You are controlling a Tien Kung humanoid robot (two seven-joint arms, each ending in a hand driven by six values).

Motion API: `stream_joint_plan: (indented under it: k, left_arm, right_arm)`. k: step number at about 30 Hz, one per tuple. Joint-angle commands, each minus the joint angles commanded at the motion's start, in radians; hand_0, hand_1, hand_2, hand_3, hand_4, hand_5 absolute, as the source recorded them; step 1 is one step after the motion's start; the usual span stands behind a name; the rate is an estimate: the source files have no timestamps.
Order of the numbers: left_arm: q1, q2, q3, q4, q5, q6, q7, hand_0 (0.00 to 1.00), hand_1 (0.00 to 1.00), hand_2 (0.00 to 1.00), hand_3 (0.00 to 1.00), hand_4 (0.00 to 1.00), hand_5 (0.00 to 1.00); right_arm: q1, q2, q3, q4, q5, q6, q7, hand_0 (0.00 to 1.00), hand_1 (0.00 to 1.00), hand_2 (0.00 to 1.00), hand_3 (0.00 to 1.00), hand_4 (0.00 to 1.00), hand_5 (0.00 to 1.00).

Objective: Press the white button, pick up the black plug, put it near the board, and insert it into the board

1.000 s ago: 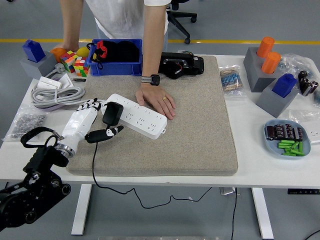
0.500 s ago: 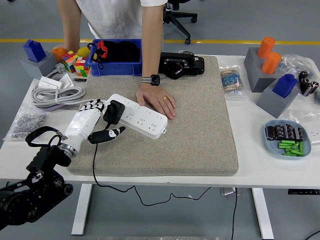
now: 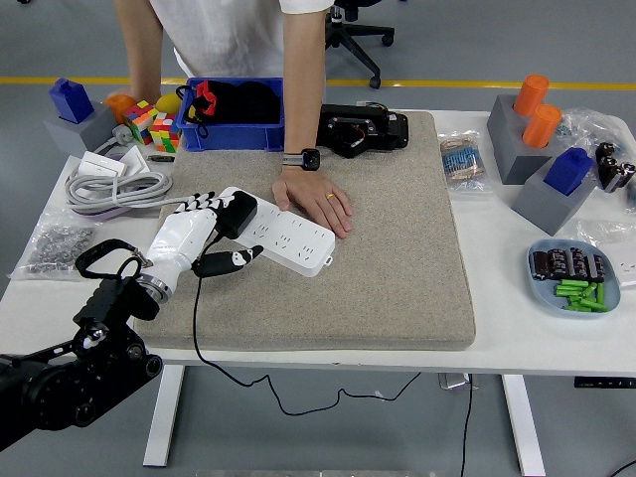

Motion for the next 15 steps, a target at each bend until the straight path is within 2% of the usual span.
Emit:
stream_joint_plan:
  k: [15]
  left_arm:
    - [0.007,0.012,-0.029,0.024,-0.026,-0.012,0.011,0.998,0.962,0.879,0.793,0.863,0.698]
  right_arm:
    - [0.000,0.001,0.007,0.000,-0.001,-0.001,0.001,0.621,0.590,0.579,0.580,0.648,0.363]
